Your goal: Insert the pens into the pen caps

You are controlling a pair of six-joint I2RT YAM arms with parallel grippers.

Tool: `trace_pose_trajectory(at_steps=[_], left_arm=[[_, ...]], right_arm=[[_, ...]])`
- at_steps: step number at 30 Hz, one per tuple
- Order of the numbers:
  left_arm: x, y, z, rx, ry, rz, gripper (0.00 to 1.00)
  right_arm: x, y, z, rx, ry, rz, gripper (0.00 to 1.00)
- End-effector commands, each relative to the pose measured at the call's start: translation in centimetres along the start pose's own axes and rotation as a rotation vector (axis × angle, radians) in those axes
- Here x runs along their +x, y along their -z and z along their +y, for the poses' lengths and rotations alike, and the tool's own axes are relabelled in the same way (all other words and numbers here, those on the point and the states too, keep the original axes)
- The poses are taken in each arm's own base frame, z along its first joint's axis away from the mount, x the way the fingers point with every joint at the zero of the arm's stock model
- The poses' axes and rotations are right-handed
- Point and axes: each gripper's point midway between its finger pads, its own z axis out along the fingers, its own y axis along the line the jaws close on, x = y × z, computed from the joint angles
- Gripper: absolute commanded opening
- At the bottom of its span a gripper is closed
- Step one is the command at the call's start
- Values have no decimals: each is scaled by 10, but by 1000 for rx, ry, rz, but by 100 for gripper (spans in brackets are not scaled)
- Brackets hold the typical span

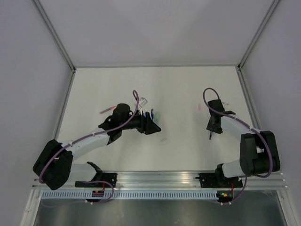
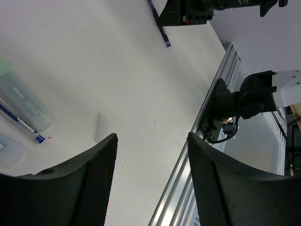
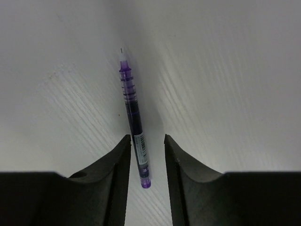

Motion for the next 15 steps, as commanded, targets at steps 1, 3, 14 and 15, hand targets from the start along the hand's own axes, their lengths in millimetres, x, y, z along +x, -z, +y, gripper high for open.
trace_pose_trajectory(at_steps=[1, 3, 14, 15], left_arm=[[-13, 2, -3, 0, -78, -69, 66], [-13, 3, -1, -11, -81, -71, 66], [-14, 7, -3, -9, -84, -98, 66], [-13, 7, -3, -12, -77, -96, 65]], right_arm=[[1, -7, 10, -37, 25, 31, 37], [6, -12, 13, -43, 42, 66, 34], [12, -1, 44, -164, 140, 56, 0], [12, 4, 51, -196, 154, 45, 0]])
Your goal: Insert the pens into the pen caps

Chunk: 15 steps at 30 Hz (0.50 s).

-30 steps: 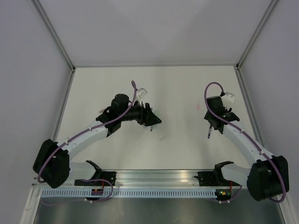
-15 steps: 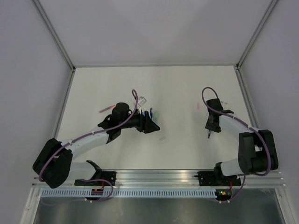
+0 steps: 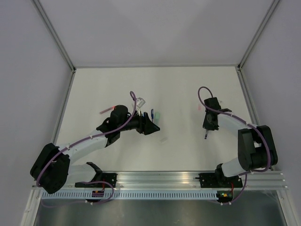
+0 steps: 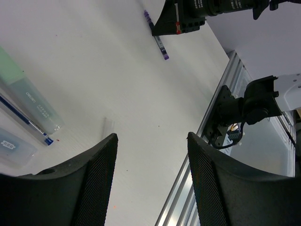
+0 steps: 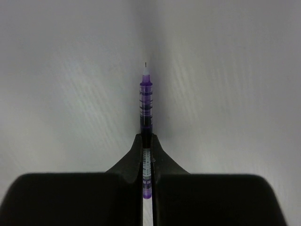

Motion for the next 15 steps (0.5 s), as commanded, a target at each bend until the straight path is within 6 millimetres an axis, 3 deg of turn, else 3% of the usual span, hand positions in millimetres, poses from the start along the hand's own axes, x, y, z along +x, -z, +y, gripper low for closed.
trace_pose_trajectory(at_steps=[1, 5, 7, 8, 10, 11, 12, 15], left_arm=[[-8, 0, -2, 6, -39, -44, 66], [-6, -1, 4, -29, 1, -42, 66], [-9, -2, -4, 0, 21, -34, 65], [-11, -2, -8, 15, 33, -31, 65], [-19, -1, -24, 74, 69, -37, 65], [-26, 0, -31, 100, 69, -58, 65], [-32, -1, -37, 117, 88, -66, 65], [-47, -9, -44, 137, 91, -90, 65]], right_arm=[[11, 12, 31, -128, 84, -4, 0], [1, 43, 60, -240, 139, -127, 0], [2, 57, 73, -309, 170, -173, 0], [-6, 77, 88, -403, 170, -239, 0], [7, 95, 106, -526, 210, -272, 0], [0, 120, 121, -632, 201, -360, 0], [6, 134, 132, -729, 212, -366, 0], [12, 170, 148, -912, 188, -425, 0]])
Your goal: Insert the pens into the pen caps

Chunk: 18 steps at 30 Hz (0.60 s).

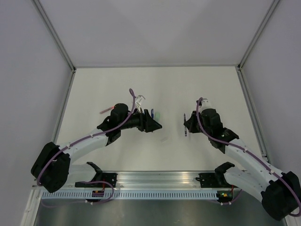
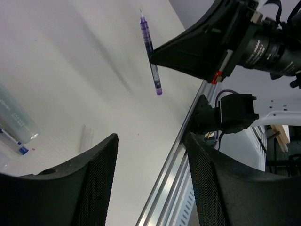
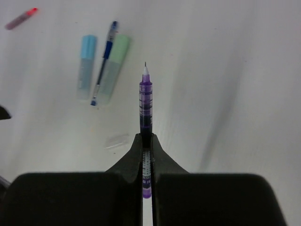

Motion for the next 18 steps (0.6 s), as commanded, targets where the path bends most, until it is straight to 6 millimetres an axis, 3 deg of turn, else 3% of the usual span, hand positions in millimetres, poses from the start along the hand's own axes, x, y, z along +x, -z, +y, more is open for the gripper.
trace_pose_trajectory(at_steps=[1, 2, 5, 6, 8, 14, 18], left_arm=[[-39, -12, -35, 109, 2, -72, 65], [-48, -15, -43, 137, 4, -92, 65], [-48, -28, -48, 187, 48, -77, 65], [-53, -31, -59, 228, 28, -88, 64], [-57, -44, -60, 223, 28, -84, 64], [-52, -67, -61, 216, 28, -62, 61], [-48, -72, -61, 222, 34, -55, 54]], right_arm=[[-22, 16, 53, -266, -41, -125, 0], [-27, 20, 65, -317, -38, -151, 0], [-29, 31, 87, -412, -44, -164, 0], [-29, 33, 92, -430, -44, -165, 0], [-30, 41, 105, -484, -41, -171, 0], [-34, 51, 118, -528, -33, -192, 0], [-36, 56, 121, -545, -34, -200, 0]])
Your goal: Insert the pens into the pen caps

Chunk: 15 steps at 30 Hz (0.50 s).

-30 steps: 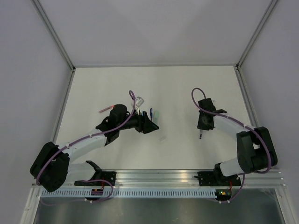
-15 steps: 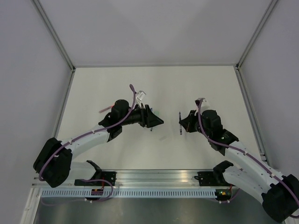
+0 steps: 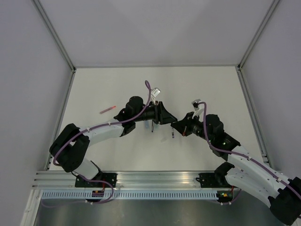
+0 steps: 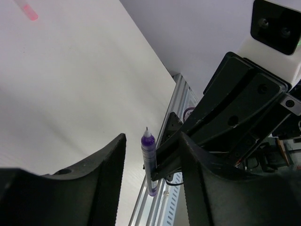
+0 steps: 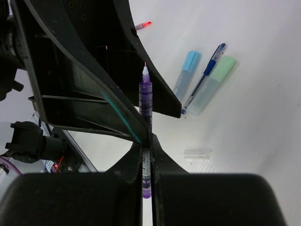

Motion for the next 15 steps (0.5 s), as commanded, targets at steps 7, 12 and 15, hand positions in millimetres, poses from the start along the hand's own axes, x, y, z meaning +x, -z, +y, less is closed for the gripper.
trace_pose_trajectory(at_steps=[7, 12, 15], left_arm=[[-12, -12, -29, 120, -7, -21, 2], [-14, -8, -38, 143, -19, -17, 2], [-14, -7, -41, 144, -30, -15, 2]], right_arm=[[-14, 7, 24, -88, 11, -33, 16], [10, 12, 23, -104, 44, 88, 32], [22, 15, 18, -96, 43, 126, 33]])
